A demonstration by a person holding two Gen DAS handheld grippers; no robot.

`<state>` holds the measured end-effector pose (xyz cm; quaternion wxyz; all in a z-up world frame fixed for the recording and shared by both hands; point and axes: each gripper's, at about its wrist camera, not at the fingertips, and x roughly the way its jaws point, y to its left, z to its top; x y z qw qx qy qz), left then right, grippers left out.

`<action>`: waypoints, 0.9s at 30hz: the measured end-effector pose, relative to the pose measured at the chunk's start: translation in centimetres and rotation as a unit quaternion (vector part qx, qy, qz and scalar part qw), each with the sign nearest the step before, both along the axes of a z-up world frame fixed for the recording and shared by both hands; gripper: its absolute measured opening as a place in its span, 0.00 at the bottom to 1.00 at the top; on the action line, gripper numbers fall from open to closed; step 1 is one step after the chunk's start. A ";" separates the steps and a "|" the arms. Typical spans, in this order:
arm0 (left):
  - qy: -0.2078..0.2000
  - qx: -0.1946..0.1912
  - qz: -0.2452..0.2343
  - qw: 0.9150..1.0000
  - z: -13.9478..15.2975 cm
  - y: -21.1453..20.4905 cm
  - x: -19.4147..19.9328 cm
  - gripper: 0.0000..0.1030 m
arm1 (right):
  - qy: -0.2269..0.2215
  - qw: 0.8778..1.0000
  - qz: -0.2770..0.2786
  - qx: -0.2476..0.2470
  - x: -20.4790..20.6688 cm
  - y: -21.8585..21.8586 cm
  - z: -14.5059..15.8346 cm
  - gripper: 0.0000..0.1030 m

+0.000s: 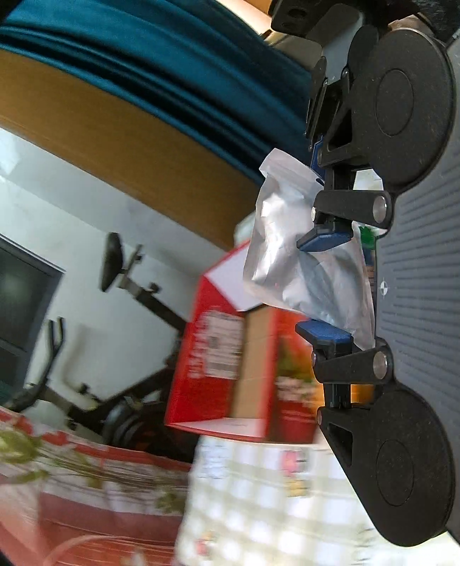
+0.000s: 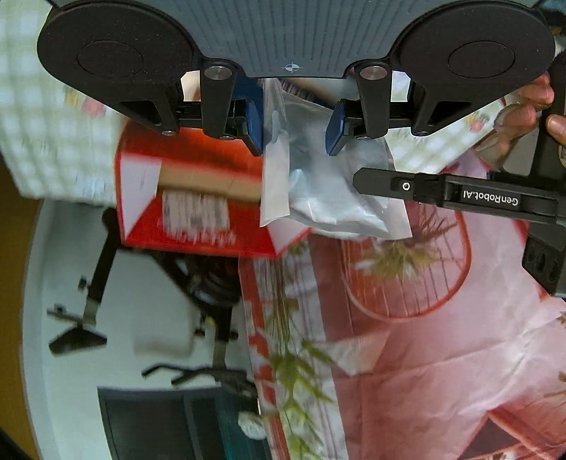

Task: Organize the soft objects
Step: 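Lift the white foil bag with both grippers and lower it into the red box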

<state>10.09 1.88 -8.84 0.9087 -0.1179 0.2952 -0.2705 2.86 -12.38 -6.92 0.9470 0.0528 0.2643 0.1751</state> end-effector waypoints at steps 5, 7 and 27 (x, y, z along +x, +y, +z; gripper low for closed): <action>-0.049 0.032 0.014 0.998 2.1 -2.0 3.3 0.44 | -0.032 0.999 -0.010 -0.025 3.8 -0.6 1.4 0.35; -0.067 0.052 0.018 0.996 2.4 -3.0 4.8 0.44 | -0.038 0.999 -0.019 -0.033 5.9 -1.1 1.5 0.35; 0.022 0.122 -0.005 0.992 -3.7 -9.0 14.4 0.45 | 0.051 0.994 -0.095 -0.033 15.0 -5.5 -7.4 0.36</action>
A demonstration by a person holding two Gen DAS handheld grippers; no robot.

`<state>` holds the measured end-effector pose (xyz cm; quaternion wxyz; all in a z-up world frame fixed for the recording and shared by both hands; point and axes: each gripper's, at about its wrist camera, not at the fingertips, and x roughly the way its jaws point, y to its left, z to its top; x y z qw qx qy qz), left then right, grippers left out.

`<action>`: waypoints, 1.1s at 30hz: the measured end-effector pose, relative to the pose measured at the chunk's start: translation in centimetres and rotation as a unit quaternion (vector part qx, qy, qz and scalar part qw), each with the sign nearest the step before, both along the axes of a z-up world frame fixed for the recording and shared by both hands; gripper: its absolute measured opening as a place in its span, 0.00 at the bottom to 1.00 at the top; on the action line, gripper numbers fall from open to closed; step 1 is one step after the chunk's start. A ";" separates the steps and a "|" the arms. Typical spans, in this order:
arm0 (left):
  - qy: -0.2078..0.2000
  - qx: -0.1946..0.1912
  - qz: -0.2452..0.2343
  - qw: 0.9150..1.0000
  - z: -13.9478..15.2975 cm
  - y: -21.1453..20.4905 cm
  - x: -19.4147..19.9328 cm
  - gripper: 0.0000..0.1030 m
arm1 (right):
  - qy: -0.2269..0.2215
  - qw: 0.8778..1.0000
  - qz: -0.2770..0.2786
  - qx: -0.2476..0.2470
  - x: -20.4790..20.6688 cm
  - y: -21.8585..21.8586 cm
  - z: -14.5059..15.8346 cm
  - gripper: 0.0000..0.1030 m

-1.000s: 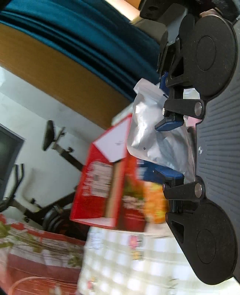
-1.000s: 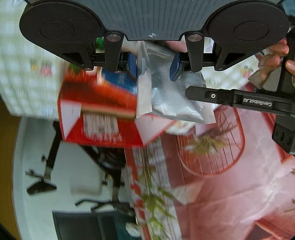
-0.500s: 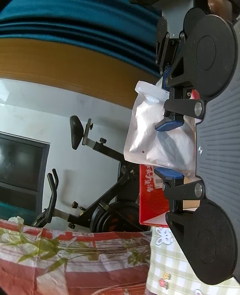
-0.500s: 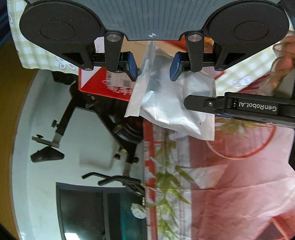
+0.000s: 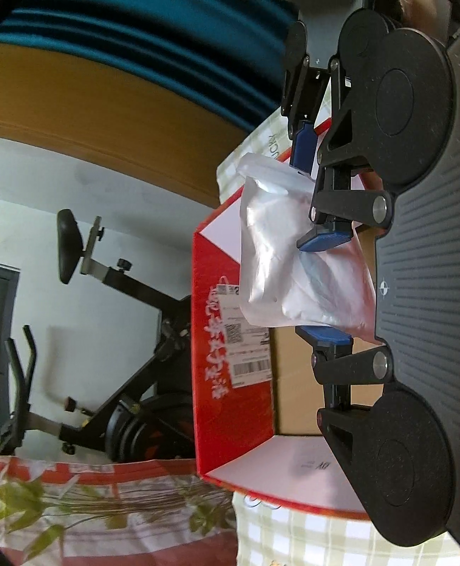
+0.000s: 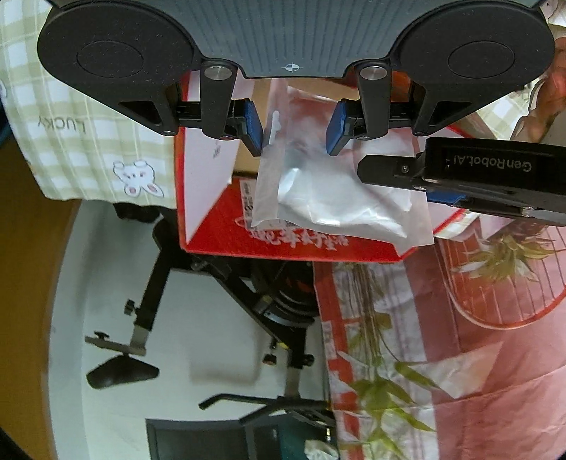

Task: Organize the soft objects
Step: 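Lift the white foil bag with both grippers and lower it into the red box, then open both grippers and move them to the blue wipes pack, then close both grippers on the blue wipes pack and lift it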

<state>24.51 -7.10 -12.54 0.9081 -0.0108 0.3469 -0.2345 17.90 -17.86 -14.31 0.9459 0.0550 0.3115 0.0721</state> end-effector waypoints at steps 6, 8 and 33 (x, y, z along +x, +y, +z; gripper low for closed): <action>-0.003 0.027 0.008 1.000 -0.4 0.0 -0.1 0.57 | 0.003 1.000 -0.013 0.002 -1.0 -0.4 -0.5 0.39; -0.004 0.022 0.008 1.000 0.0 0.4 -0.5 0.57 | -0.002 1.000 -0.016 0.010 -1.7 -0.5 -0.3 0.39; -0.033 -0.038 0.079 0.996 -1.4 6.7 -13.7 0.56 | -0.098 0.993 0.004 0.066 -15.8 3.5 -2.2 0.52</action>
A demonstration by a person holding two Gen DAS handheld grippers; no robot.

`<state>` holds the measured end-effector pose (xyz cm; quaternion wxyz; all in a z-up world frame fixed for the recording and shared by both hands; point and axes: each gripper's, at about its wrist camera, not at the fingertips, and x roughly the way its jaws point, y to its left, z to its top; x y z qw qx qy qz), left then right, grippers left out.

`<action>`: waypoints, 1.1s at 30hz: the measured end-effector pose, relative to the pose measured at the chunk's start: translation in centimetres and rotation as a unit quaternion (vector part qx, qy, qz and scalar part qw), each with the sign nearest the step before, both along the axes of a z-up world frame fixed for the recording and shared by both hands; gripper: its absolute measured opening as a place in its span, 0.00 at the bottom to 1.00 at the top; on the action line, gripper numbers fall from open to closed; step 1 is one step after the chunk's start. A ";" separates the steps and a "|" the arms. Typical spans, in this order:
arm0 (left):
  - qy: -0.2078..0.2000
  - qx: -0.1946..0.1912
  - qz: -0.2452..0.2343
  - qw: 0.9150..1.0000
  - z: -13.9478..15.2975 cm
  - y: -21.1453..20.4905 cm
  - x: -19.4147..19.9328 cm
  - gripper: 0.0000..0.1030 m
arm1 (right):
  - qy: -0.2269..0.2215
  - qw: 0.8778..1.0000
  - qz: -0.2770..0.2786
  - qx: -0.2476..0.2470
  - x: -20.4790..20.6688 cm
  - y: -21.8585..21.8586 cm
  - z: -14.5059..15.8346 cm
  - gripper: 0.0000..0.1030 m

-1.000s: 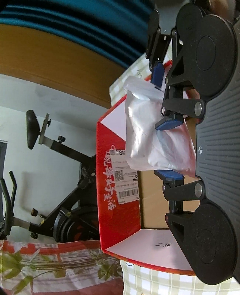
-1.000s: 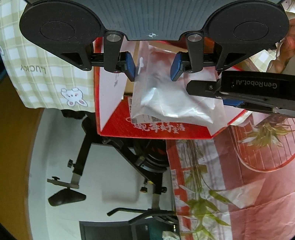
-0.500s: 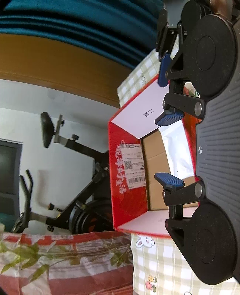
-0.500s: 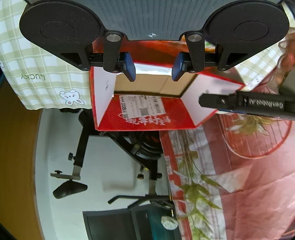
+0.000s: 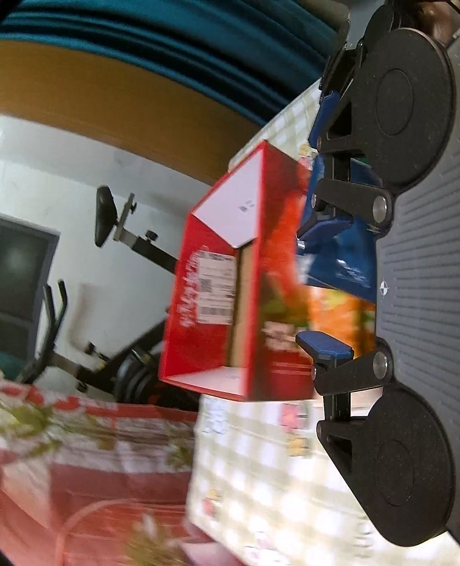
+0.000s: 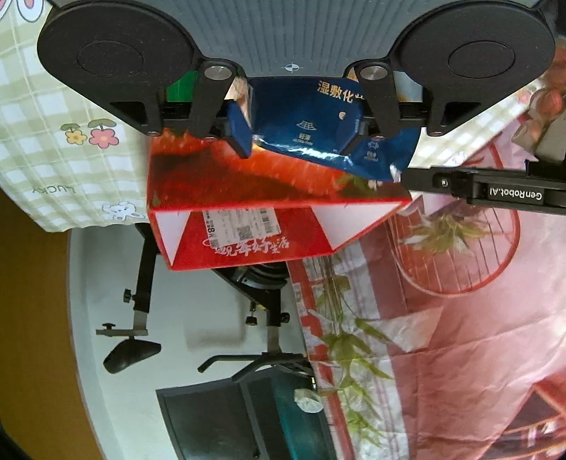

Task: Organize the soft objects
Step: 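Close both grippers on the blue wipes pack and lift it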

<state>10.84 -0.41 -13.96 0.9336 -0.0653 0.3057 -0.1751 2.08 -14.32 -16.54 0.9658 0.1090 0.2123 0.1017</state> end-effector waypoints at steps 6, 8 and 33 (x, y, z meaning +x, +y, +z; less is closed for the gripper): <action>0.017 0.012 -0.011 1.000 -2.3 0.0 -0.6 0.49 | -0.007 1.000 -0.004 -0.008 -0.2 0.3 -0.5 0.56; 0.022 0.003 -0.016 1.000 -2.9 0.1 -0.8 0.49 | -0.001 1.000 -0.012 -0.006 -0.2 0.1 -1.0 0.58; 0.027 0.013 -0.029 0.999 -5.6 -0.5 -1.7 0.42 | 0.077 0.996 0.035 0.001 0.3 1.1 -3.5 0.52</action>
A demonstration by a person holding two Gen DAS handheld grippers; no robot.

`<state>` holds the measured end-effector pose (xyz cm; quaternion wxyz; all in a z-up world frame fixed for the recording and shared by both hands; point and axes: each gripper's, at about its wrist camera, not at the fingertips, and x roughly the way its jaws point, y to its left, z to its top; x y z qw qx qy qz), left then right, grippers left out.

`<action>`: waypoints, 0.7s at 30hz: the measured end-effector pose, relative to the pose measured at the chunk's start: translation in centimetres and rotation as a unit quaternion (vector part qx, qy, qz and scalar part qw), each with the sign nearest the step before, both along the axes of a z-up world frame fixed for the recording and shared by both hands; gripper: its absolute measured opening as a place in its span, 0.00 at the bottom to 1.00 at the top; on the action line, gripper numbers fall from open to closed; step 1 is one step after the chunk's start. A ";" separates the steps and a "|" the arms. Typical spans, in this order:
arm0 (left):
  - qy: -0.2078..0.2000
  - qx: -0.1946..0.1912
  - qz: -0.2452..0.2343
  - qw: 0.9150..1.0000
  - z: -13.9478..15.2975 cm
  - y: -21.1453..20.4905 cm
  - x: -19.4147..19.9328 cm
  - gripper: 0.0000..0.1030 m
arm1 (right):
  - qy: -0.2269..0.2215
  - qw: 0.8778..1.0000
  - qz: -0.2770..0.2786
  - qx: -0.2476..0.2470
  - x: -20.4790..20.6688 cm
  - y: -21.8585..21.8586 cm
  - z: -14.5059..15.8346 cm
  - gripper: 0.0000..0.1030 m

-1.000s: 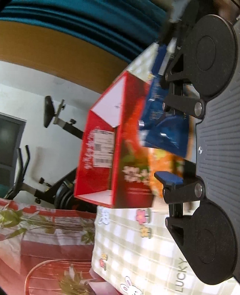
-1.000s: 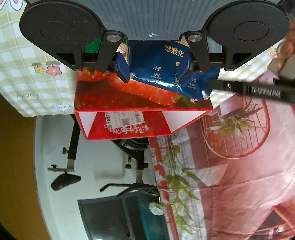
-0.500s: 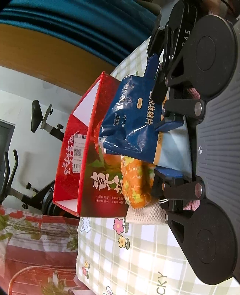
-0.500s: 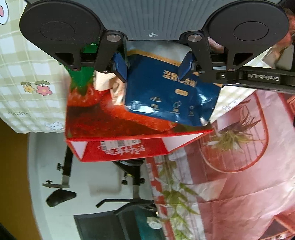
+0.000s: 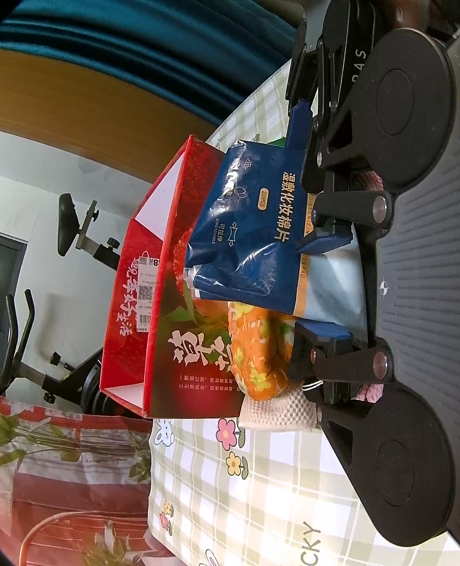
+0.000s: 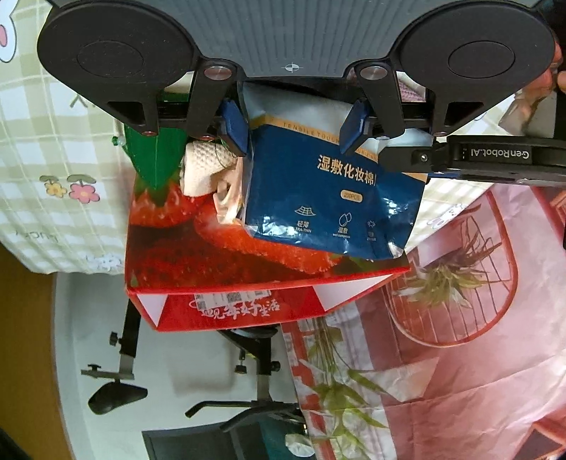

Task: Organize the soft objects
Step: 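Close both grippers on the blue wipes pack and lift it, then carry the blue wipes pack into the red box and open both grippers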

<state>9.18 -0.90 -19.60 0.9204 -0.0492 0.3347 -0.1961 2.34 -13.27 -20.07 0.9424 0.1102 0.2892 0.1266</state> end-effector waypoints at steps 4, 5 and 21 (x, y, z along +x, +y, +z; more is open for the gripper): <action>0.001 0.000 0.001 1.000 0.0 0.0 0.1 0.42 | 0.003 1.000 0.005 0.001 0.1 0.0 -0.2 0.47; 0.002 -0.002 0.001 1.000 0.0 0.0 0.1 0.41 | 0.002 1.000 0.007 0.000 0.1 0.0 -0.2 0.47; -0.095 -0.016 -0.021 0.995 7.5 0.3 0.4 0.37 | -0.092 0.995 0.035 -0.005 1.2 -1.2 7.3 0.35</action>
